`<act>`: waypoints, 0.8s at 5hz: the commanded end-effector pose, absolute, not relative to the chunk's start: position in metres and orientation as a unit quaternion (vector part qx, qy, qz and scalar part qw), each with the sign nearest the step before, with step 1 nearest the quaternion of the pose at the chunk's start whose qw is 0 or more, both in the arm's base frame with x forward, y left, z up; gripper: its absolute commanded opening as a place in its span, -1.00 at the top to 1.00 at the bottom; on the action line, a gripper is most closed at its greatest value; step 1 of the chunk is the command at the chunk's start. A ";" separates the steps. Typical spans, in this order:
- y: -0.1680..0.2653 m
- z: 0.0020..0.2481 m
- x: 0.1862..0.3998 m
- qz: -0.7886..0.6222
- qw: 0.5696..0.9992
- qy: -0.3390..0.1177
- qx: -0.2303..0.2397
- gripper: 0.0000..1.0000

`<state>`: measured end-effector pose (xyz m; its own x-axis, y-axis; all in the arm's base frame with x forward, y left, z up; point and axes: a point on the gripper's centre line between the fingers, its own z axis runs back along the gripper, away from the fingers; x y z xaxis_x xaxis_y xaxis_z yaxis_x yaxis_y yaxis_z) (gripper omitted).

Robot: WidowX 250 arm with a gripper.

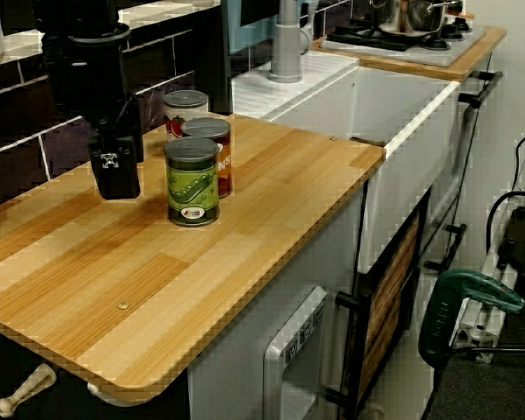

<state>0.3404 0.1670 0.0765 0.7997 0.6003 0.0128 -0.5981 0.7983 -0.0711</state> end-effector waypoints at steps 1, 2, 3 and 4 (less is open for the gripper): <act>0.180 0.084 0.338 0.466 0.883 -0.044 0.005 -1.00; 0.178 0.081 0.339 0.507 0.862 -0.026 0.018 -1.00; 0.176 0.082 0.337 0.528 0.849 -0.031 0.025 -1.00; 0.175 0.082 0.331 0.537 0.843 -0.021 0.021 -1.00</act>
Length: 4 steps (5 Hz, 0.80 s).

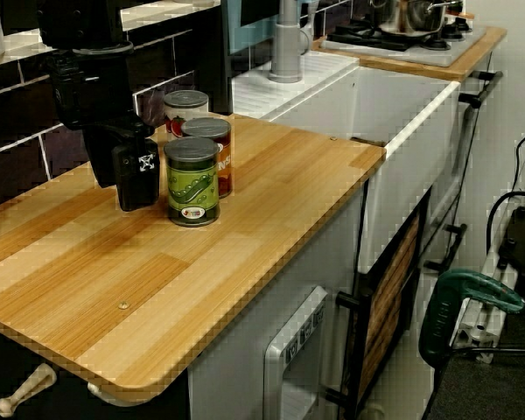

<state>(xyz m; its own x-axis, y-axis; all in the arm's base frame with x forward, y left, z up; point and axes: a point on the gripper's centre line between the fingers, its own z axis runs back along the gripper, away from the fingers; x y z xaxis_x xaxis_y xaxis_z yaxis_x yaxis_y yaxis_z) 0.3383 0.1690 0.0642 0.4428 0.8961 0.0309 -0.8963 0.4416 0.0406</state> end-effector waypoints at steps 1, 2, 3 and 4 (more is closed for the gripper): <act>0.172 0.085 0.325 0.541 0.841 -0.015 0.022 -1.00; 0.166 0.085 0.314 0.566 0.824 -0.011 0.017 -1.00; 0.154 0.082 0.299 0.575 0.818 -0.004 0.013 -1.00; 0.141 0.078 0.291 0.597 0.803 0.002 0.006 -1.00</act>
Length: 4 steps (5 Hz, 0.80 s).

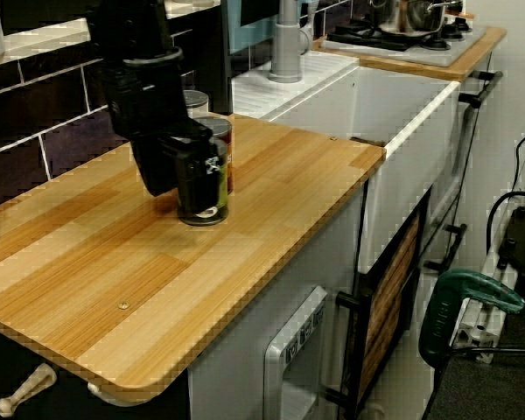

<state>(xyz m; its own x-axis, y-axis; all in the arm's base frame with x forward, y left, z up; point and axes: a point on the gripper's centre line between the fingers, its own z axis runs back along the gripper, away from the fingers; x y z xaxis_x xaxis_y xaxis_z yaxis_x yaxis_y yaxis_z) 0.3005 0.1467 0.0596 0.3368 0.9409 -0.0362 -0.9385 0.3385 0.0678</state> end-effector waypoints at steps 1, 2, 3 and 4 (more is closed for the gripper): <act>0.131 0.072 0.279 0.643 0.766 0.000 -0.006 -1.00; 0.121 0.066 0.270 0.654 0.756 -0.006 -0.012 -1.00; 0.117 0.066 0.266 0.650 0.760 -0.009 -0.013 -1.00; 0.124 0.068 0.268 0.651 0.758 0.006 -0.019 -1.00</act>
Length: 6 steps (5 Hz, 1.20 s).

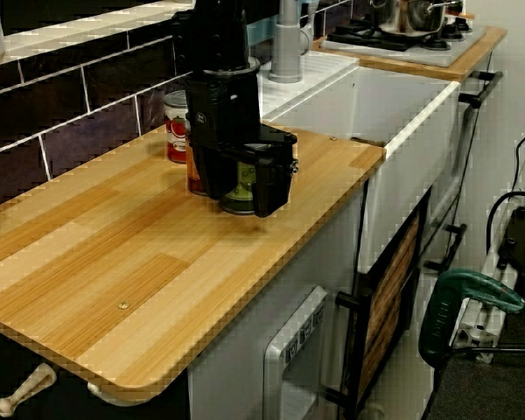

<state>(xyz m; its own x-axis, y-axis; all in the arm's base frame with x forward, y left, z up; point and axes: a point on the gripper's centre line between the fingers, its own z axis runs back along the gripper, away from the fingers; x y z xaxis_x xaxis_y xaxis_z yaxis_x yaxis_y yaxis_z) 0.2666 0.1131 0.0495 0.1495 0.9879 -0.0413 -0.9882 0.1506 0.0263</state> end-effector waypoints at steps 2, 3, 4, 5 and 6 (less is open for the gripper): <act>0.145 0.065 0.274 0.588 0.808 -0.022 -0.030 -1.00; 0.151 0.060 0.279 0.585 0.810 -0.034 -0.026 -1.00; 0.149 0.064 0.288 0.595 0.802 -0.033 -0.033 -1.00; 0.138 0.063 0.297 0.610 0.790 -0.039 -0.031 -1.00; 0.128 0.063 0.307 0.618 0.785 -0.034 -0.028 -1.00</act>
<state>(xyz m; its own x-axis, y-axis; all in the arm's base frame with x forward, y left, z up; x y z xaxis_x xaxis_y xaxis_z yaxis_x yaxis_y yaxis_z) 0.3046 0.1229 0.0530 0.2358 0.9717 -0.0134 -0.9707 0.2349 -0.0508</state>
